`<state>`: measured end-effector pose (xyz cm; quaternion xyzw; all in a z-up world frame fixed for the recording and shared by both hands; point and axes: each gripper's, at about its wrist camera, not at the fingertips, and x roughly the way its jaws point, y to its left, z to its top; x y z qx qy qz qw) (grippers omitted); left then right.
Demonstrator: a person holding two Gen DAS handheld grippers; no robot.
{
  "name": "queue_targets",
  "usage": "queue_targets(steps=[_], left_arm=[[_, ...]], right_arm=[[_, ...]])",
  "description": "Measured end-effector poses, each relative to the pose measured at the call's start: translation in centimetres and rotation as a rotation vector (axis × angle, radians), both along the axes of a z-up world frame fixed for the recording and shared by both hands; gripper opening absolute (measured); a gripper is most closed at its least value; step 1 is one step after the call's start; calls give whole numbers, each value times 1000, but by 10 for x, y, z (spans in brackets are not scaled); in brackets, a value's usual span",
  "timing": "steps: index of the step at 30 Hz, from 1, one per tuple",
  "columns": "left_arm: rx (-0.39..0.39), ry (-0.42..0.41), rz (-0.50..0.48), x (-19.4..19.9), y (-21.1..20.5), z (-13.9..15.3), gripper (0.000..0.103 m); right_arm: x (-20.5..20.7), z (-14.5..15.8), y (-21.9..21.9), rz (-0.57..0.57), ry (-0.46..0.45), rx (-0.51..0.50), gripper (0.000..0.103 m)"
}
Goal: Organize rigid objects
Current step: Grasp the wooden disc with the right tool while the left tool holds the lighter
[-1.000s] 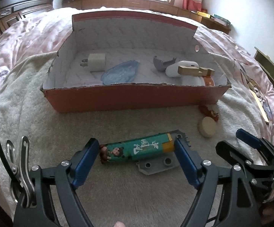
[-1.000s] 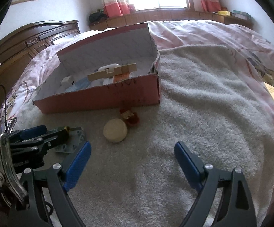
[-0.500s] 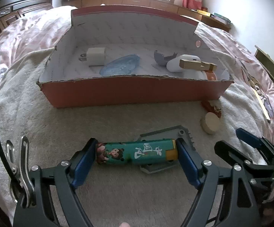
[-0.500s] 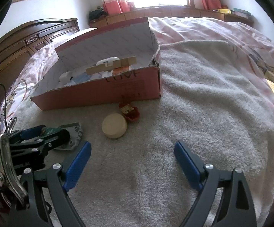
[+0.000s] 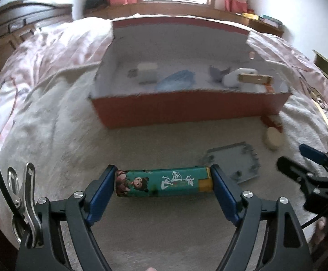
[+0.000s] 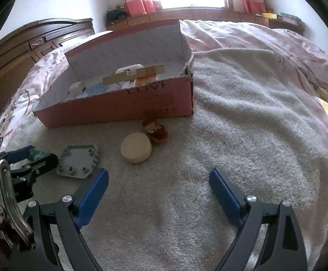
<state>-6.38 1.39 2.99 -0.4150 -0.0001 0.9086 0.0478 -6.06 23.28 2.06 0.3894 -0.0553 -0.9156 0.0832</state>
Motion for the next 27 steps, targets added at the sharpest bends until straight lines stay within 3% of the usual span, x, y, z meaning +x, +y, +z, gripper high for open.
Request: queue_targets(steps=[5, 10, 22, 27], left_arm=[[44, -16, 33, 2, -15, -10, 83], [46, -6, 28, 3, -14, -12, 83], [40, 6, 26, 3, -14, -14, 83], [42, 6, 25, 4, -13, -14, 83]], right_arm=[[-2, 3, -9, -33, -6, 38, 86], [-12, 9, -23, 2, -8, 36, 56], [-23, 6, -33, -41, 16, 64, 34], [-19, 6, -26, -42, 13, 37, 33]])
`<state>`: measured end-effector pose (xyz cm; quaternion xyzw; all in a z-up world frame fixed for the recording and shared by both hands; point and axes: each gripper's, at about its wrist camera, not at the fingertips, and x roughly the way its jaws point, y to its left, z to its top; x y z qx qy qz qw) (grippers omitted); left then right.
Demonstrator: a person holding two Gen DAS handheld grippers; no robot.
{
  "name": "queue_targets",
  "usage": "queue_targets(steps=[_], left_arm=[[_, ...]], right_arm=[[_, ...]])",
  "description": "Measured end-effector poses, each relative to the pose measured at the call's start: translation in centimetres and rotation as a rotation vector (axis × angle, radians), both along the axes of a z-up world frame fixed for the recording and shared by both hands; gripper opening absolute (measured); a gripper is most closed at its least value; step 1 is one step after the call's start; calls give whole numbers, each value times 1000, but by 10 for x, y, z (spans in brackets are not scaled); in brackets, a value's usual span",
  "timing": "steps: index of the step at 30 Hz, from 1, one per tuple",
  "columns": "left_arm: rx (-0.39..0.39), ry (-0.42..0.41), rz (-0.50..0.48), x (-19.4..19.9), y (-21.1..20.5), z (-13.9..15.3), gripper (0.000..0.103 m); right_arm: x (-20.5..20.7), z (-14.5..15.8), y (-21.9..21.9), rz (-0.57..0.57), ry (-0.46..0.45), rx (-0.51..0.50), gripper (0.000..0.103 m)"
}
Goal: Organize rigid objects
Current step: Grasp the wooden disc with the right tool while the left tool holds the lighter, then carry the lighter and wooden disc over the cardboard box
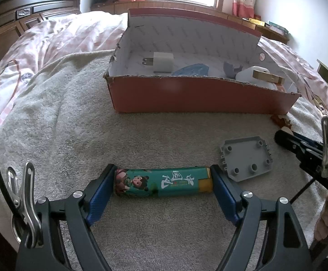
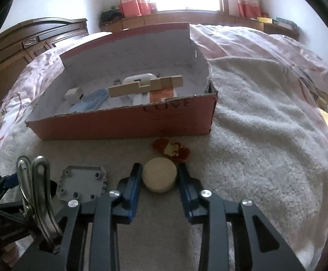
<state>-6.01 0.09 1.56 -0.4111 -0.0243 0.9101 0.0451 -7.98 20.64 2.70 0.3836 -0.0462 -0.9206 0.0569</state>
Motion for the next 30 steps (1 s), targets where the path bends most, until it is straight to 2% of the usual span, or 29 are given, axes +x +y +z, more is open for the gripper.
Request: queue_targets(steps=[19, 30], left_arm=[[20, 4, -16, 4, -2, 7, 82], [7, 81, -46, 9, 2, 37, 82]], right_arm=[[25, 1, 13, 40, 12, -99, 33], [31, 13, 12, 83, 67, -135, 33]])
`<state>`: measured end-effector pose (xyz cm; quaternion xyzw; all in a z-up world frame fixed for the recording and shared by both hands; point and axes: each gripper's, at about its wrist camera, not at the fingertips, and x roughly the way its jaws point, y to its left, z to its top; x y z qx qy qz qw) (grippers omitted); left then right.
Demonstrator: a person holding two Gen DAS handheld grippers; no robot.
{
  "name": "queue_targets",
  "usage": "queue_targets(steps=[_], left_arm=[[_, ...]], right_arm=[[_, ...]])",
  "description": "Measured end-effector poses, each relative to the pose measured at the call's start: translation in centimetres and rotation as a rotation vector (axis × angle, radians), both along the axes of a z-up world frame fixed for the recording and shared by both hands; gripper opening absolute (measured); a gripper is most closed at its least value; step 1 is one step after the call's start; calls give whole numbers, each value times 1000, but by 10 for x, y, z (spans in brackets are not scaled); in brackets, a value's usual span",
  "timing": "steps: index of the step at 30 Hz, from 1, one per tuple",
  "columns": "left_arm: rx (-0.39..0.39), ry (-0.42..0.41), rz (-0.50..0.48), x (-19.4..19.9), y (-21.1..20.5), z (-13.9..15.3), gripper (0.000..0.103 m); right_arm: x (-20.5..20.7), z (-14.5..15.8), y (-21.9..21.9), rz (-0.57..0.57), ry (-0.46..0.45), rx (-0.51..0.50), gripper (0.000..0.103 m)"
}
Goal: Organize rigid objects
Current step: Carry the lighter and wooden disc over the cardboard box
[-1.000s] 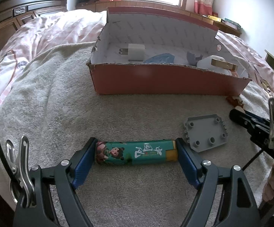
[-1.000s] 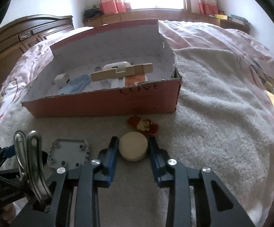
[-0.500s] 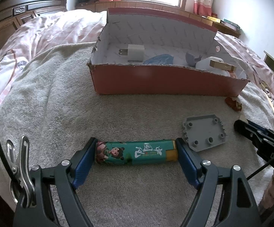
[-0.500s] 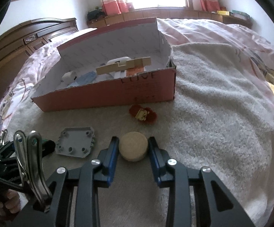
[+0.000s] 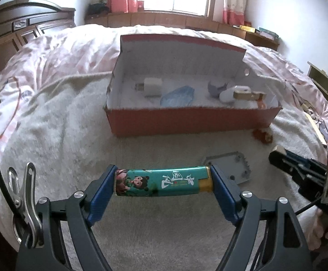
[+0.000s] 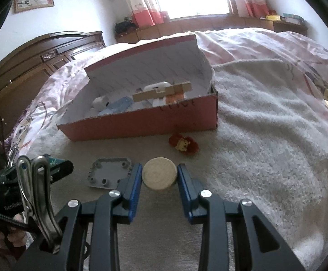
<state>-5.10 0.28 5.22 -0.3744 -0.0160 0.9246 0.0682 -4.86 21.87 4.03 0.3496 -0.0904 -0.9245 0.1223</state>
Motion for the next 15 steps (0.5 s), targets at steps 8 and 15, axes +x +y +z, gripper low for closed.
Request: queue_targets(steps=[8, 15], left_arm=[[5, 30, -3, -6, 0, 10, 82], [17, 71, -17, -8, 4, 24, 82]], right_arm=[[0, 5, -3, 17, 14, 4, 33], [-2, 15, -10, 47, 37, 14, 33]])
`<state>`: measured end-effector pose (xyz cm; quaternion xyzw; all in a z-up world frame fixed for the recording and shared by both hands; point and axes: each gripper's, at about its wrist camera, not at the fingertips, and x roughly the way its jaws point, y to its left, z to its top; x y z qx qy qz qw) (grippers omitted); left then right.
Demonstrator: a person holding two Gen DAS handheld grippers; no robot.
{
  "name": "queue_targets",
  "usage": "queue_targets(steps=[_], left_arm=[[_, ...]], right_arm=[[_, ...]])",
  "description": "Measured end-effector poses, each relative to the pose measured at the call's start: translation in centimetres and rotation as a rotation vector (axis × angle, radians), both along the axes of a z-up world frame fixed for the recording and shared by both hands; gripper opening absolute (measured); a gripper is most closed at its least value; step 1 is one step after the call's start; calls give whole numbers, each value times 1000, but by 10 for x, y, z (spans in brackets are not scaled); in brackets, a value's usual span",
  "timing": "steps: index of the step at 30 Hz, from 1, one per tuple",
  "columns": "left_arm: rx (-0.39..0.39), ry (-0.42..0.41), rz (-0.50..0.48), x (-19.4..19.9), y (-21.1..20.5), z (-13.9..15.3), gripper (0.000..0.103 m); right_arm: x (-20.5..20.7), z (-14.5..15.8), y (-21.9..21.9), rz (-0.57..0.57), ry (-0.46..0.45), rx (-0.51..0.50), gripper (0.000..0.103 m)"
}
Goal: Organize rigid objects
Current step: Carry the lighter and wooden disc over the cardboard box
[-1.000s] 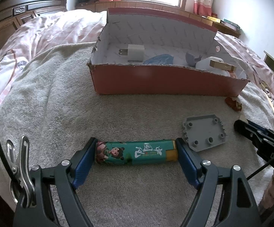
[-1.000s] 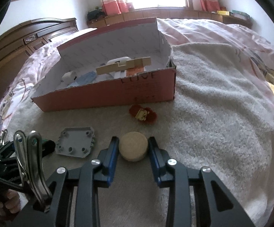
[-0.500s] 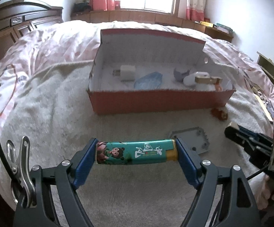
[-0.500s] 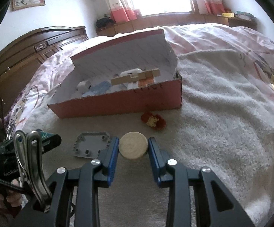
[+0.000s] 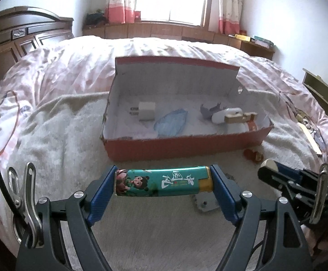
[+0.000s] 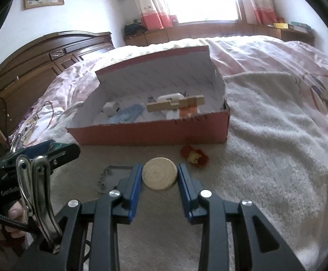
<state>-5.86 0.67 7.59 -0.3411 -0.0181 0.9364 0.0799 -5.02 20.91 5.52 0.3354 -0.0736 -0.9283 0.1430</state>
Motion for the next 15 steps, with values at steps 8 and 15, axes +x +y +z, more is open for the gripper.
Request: queue_targets(steps=[8, 15], left_arm=[[7, 27, -32, -18, 7, 17, 82], [-2, 33, -38, -41, 14, 27, 82]], right_arm=[[-8, 17, -2, 16, 31, -7, 33], [-22, 32, 2, 8, 63, -11, 33]])
